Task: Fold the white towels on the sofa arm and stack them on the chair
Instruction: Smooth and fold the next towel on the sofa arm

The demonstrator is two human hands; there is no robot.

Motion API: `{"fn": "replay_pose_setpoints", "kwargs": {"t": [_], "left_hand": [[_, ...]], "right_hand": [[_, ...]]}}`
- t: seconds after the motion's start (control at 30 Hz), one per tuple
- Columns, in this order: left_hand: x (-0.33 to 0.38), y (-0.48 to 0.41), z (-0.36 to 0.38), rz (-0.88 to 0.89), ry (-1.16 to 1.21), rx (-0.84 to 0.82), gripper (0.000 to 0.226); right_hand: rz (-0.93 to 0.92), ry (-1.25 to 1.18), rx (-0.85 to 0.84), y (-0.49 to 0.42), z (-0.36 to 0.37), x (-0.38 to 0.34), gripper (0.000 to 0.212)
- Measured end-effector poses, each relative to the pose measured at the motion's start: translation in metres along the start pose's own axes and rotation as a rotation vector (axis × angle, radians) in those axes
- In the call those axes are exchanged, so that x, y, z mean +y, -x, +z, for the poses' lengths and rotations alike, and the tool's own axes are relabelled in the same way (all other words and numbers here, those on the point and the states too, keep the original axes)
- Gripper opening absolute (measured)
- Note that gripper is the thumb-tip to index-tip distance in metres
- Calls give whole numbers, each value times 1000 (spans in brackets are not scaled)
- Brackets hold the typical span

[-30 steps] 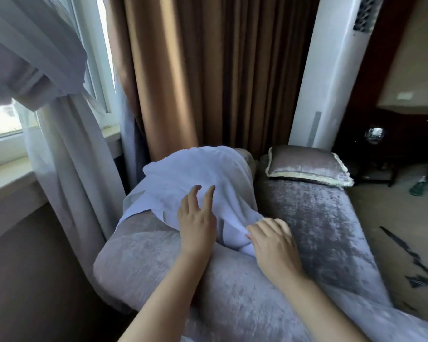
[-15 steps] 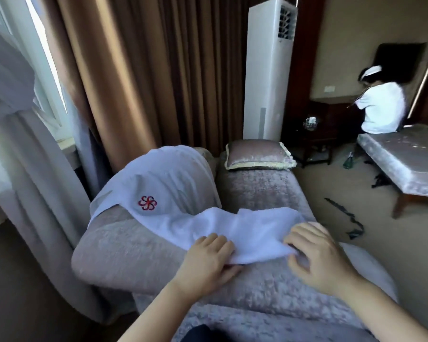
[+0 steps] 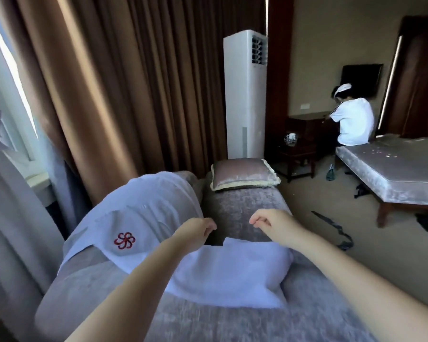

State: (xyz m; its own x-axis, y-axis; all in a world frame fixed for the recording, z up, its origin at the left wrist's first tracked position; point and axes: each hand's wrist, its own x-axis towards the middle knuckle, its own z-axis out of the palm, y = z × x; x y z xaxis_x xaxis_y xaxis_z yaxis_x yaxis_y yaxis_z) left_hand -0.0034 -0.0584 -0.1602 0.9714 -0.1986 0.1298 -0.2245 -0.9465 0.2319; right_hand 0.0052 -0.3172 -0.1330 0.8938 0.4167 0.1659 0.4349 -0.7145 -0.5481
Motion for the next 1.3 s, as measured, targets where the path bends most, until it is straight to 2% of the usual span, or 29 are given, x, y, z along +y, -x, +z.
{"fn": "replay_pose_setpoints", "kwargs": {"t": [0.13, 0.27, 0.37, 0.47, 0.57, 0.67, 0.87, 0.93, 1.0, 1.1, 1.23, 1.3], "left_hand": [[4, -22, 15, -31, -149, -336, 35], [-5, -28, 18, -95, -140, -478, 31], [-13, -28, 11, -125, -128, -569, 32], [-16, -26, 3, -125, -128, -621, 32], [-10, -20, -10, -101, -175, -615, 31], [0, -14, -34, -99, -225, -494, 29], [33, 7, -117, -72, -336, -21, 22], [45, 15, -146, -32, -341, 141, 20], [57, 27, -171, 31, -296, 313, 17], [79, 48, -198, 135, -278, 465, 16], [91, 71, -212, 163, -312, 510, 19], [89, 81, -212, 140, -327, 482, 19]], "right_hand": [[9, 27, -134, -37, 16, -8, 24], [48, 105, -341, -57, 37, -12, 24], [85, 186, -478, -60, 43, -16, 39], [93, 166, -482, -59, 44, -14, 37], [101, 147, -381, -55, 33, -15, 40], [98, 156, -234, -53, 7, -16, 48], [115, 514, -109, -27, -59, -30, 51], [50, 567, 12, -18, -71, -47, 43], [-84, 432, 163, -10, -80, -69, 35], [-269, 120, 217, 2, -87, -108, 30], [-313, -179, 98, 19, -89, -141, 26], [-286, -212, -22, 30, -88, -148, 28]]}}
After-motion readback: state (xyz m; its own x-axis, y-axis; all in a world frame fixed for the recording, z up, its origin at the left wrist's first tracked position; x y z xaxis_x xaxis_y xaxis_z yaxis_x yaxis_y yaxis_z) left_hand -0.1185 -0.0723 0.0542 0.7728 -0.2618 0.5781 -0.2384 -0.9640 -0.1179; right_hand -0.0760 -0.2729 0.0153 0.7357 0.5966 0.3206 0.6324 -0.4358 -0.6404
